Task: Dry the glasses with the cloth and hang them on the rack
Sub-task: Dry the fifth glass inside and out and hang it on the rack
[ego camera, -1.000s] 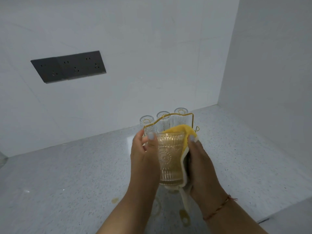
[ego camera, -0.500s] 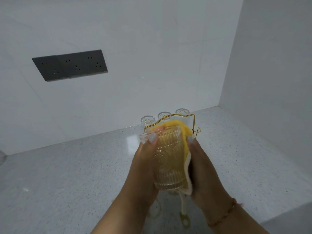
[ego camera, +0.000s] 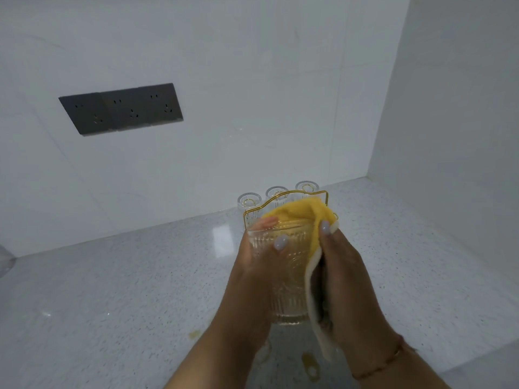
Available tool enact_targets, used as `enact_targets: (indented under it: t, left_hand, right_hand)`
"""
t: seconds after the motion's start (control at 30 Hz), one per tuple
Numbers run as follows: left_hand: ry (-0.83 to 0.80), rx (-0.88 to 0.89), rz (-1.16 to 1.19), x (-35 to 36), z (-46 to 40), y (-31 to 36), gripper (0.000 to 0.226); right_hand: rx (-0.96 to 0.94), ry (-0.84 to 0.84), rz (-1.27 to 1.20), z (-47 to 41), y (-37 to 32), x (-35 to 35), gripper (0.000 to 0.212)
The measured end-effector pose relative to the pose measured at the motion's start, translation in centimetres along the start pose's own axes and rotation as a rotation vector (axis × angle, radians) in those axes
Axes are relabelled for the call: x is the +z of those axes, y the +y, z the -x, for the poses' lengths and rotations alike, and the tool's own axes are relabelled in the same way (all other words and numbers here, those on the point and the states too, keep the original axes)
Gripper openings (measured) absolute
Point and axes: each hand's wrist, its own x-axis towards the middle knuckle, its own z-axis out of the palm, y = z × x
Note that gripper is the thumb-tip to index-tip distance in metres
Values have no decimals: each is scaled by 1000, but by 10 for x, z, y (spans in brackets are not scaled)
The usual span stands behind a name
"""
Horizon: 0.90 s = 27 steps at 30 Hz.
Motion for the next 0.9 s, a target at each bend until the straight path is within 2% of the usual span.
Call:
enact_targets:
  t: [0.07, 0.13, 0.2, 0.27, 0.3, 0.33, 0.4, 0.5, 0.6, 0.73, 0.9]
  left_hand:
    - [-107, 46, 18, 0, 1, -1, 63]
    - [-116, 54, 12, 0, 1, -1, 52]
    - [3, 34, -56, 1, -1, -1, 69]
    - [211, 36, -251, 3, -1, -4, 85]
    - [317, 56, -340, 6, 1, -6, 79]
    - [386, 85, -405, 10, 4, -8, 70]
    - [396, 131, -466, 19, 13, -11, 67]
    - [329, 157, -397, 22, 20, -16, 92]
    - [285, 154, -290, 18, 16, -12, 84]
    - [300, 100, -81, 15, 7, -7, 78]
    - [296, 34, 32, 7, -1, -7, 73]
  right_hand:
    - [96, -73, -113, -3, -4, -2, 37]
    - [168, -71, -163, -2, -3, -4, 32]
    - [190, -62, -238, -3, 2, -6, 37]
    - [188, 7, -222, -3, 6, -4, 75]
    - [145, 56, -174, -2, 8, -2, 85]
    - [84, 92, -127, 0, 8, -2, 85]
    - [1, 129, -20, 0, 8, -2, 65]
    - [-53, 89, 76, 1, 2, -2, 50]
    - [-22, -22, 48, -4, 1, -4, 52]
    - [103, -142, -99, -6, 5, -6, 72]
    - [130, -124, -111, -6, 15, -5, 79]
